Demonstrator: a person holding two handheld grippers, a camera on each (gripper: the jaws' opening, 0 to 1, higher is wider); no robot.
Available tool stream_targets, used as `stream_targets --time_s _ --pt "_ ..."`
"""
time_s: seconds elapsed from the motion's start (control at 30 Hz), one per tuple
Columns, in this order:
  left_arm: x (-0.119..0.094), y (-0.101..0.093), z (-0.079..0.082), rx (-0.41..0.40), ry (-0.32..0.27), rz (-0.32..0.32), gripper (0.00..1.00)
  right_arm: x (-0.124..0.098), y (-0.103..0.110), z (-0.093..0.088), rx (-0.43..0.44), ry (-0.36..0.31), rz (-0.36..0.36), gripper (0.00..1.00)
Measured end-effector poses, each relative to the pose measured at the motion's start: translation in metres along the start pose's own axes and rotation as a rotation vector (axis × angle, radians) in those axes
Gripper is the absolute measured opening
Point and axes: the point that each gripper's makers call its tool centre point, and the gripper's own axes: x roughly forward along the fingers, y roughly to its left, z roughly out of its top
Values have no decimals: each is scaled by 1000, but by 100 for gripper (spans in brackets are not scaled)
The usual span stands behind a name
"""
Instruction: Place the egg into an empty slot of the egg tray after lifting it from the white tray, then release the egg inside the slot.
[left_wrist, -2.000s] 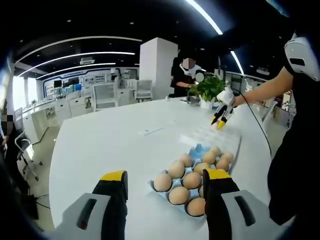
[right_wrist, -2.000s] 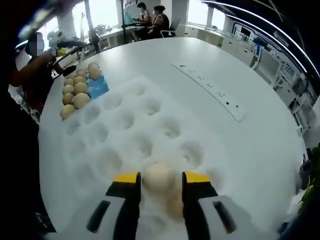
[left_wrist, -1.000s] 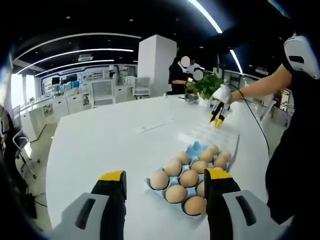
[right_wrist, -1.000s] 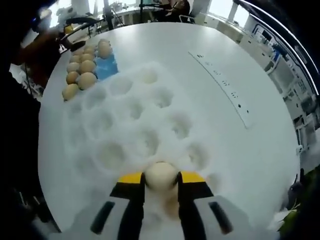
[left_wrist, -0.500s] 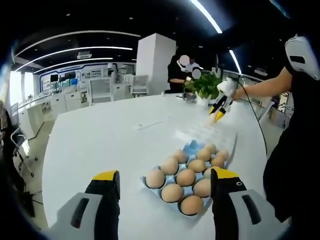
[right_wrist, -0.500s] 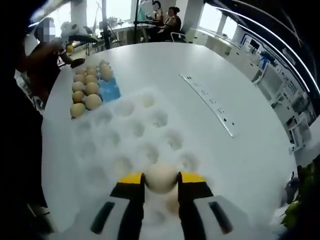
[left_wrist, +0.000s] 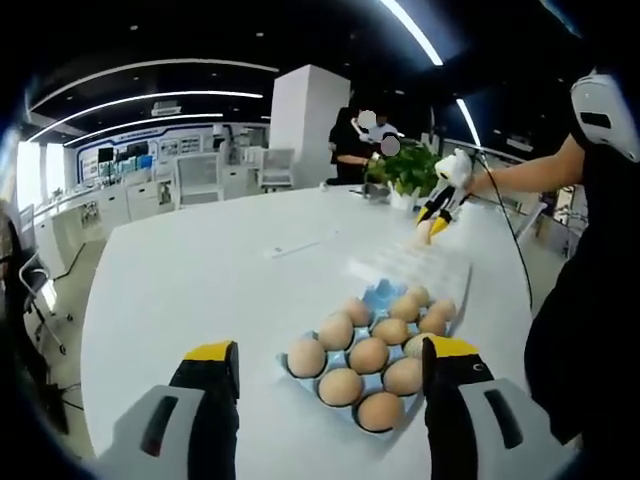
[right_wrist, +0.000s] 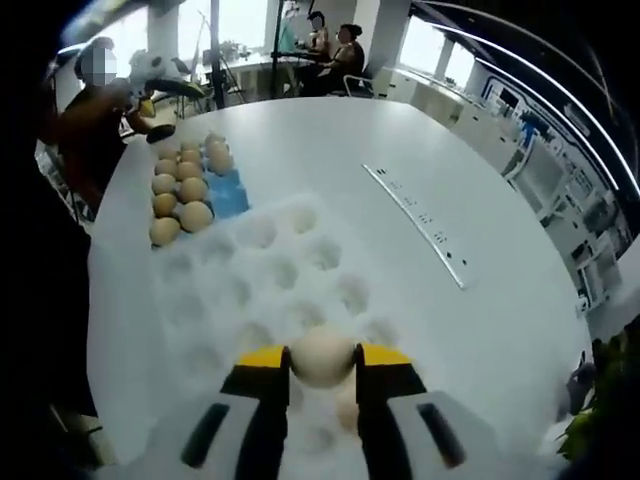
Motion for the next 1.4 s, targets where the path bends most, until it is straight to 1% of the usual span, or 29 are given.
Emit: stream_targets --time_s 0.23,0.4,0.53,0.6,0.93,1.1,1.4 --pt "1 -1 0 5 0 -5 75 4 8 14 -31 -17 20 25" --pt "2 -2 0 6 1 -8 75 11 13 24 -40 -34 38 25" --pt "1 -2 0 8 1 -3 75 18 22 33 -72 -40 62 25" --pt "0 -1 0 6 0 -3 74 21 24 38 -71 -48 72 25" --pt "-2 -1 0 3 3 1 73 32 34 53 -101 -63 109 25" --pt "-3 1 2 6 -7 8 72 39 42 60 -92 -71 141 25" --pt "-3 1 1 6 0 3 71 51 56 76 -131 -81 183 25"
